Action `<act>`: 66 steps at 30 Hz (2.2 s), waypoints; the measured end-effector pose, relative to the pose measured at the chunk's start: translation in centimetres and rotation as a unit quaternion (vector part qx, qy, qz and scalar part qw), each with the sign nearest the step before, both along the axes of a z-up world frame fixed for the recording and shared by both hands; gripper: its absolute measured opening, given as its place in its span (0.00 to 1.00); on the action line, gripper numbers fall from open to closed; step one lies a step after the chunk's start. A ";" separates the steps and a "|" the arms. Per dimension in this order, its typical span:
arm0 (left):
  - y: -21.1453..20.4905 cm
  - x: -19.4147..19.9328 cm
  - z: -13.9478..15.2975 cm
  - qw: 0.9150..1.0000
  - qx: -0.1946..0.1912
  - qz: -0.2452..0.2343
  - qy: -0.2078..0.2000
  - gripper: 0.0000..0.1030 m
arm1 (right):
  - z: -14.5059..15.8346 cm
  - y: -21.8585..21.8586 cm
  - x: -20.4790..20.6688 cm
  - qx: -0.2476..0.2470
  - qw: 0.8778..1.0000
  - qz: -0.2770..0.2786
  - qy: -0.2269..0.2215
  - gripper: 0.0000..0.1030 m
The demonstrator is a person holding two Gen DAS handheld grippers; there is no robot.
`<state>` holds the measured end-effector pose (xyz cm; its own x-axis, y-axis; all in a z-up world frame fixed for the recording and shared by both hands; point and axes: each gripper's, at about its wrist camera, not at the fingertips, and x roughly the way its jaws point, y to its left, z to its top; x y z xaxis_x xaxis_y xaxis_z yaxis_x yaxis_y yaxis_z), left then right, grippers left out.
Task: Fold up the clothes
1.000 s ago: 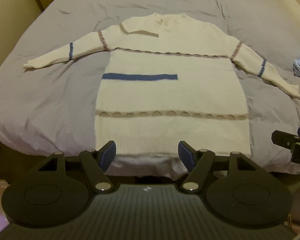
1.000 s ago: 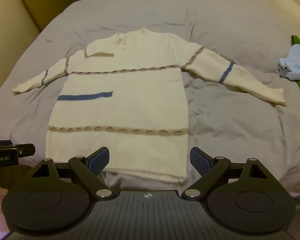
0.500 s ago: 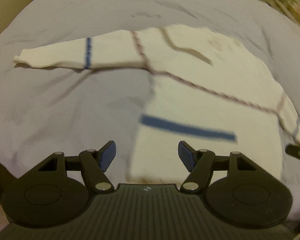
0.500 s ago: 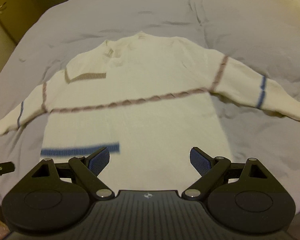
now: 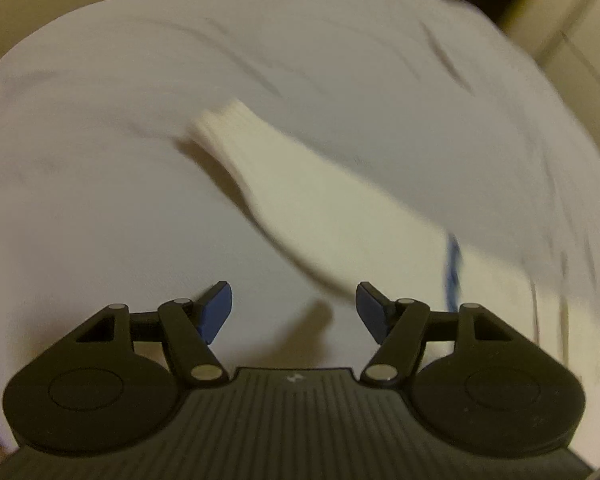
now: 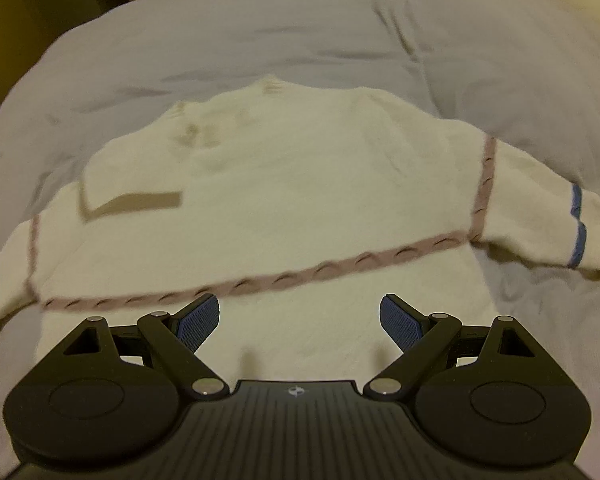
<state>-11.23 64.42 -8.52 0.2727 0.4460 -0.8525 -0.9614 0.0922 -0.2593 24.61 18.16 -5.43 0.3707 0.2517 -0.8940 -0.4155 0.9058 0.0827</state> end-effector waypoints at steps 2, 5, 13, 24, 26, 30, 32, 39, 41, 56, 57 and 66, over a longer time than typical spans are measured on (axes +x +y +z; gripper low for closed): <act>1.7 -0.8 -0.7 0.999 0.005 0.028 -0.027 0.63 | -0.6 -0.3 0.9 -0.006 1.000 -0.006 -0.001 0.87; 3.5 -0.3 -2.2 0.999 0.005 0.042 -0.023 0.59 | -1.3 -0.9 1.8 -0.015 1.000 -0.009 -0.002 0.87; -1.4 7.1 5.5 0.985 0.098 -0.114 -0.088 0.03 | -0.7 -4.0 3.7 -0.020 0.999 -0.023 -0.022 0.87; -27.5 27.9 8.0 0.863 -0.002 -0.461 -0.204 0.18 | 1.2 -13.4 5.6 0.014 0.995 -0.089 -0.042 0.87; -30.6 29.5 5.3 0.864 -0.040 -0.480 -0.149 0.17 | 0.9 -15.0 6.0 0.030 0.994 -0.103 -0.030 0.87; -31.9 27.0 3.5 0.868 -0.072 -0.478 -0.110 0.20 | 0.2 -16.9 6.7 0.087 0.989 -0.117 0.000 0.85; -31.5 25.5 3.7 0.876 -0.063 -0.470 -0.087 0.21 | -0.5 -16.2 6.8 0.129 0.987 -0.095 0.028 0.68; -24.3 21.6 4.9 0.920 -0.027 -0.390 -0.032 0.21 | -6.3 -10.0 8.6 0.258 0.950 -0.064 0.163 0.37; -22.8 21.0 5.1 0.927 -0.020 -0.373 -0.031 0.23 | -8.3 -8.5 9.1 0.273 0.940 -0.085 0.187 0.38; -20.0 22.3 5.1 0.912 -0.013 -0.410 -0.023 0.25 | -3.7 -7.1 11.5 0.257 0.964 -0.069 -0.006 0.11; -20.2 22.6 4.7 0.908 -0.017 -0.418 -0.019 0.25 | -4.2 -7.8 12.1 0.241 0.966 -0.089 -0.003 0.11; -20.8 24.0 2.9 0.903 -0.025 -0.430 0.002 0.25 | -7.1 -8.4 12.6 0.199 0.972 -0.120 0.036 0.12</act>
